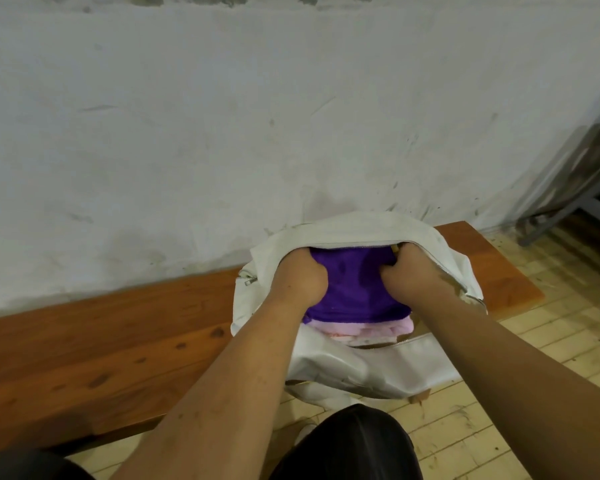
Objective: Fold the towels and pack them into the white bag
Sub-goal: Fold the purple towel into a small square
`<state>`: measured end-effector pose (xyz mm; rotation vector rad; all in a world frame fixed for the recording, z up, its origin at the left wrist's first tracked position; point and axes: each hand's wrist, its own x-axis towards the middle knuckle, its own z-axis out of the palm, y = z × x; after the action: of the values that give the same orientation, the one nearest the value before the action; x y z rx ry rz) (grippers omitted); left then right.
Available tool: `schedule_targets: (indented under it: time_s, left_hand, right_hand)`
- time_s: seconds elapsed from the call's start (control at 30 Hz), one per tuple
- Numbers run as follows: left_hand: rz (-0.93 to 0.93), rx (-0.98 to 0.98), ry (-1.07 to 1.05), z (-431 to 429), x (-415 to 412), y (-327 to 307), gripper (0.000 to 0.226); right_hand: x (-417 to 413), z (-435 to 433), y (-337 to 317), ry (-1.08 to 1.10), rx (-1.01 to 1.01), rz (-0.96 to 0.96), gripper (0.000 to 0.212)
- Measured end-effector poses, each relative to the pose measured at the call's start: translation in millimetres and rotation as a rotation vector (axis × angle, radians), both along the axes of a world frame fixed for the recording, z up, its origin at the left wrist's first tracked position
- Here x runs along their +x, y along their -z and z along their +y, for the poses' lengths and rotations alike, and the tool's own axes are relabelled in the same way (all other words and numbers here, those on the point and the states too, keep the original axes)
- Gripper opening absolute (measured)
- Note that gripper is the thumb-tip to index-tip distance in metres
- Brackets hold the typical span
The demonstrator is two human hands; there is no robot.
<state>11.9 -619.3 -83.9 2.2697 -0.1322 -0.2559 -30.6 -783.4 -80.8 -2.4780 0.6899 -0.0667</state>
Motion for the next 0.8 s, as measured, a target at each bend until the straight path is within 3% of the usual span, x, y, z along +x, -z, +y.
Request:
schedule_targets:
  time_s: [0.13,0.3,0.43,0.5,0.6,0.8]
  left_hand:
    - [0.099,0.206,0.014,5,-2,7,0.028]
    - [-0.128,0.257,0.065,-4,-20,7,0.026]
    - [-0.386,0.282,0.158,-11,-25,16,0.029]
    - [-0.296,0.375,0.219,-4,-28,26,0.038]
    - [-0.204,0.484,0.287,10,-27,40,0.044]
    - [-0.128,0.402,0.288,7,-24,31,0.04]
  right_hand:
    - [-10,8,0,-0.112,-0.307,0.209,0.022]
    - [-4,26,17,-0.308,-0.53,0.149,0.021]
    - [4,28,34,-0.433,-0.5,0.156,0.042]
    - [-2,27,43,-0.413,-0.39,0.167,0.04]
    - [-8,24,56,-0.396,-0.222,0.04,0.037]
    - [-8,20,58,-0.366,-0.017,0.039,0.044]
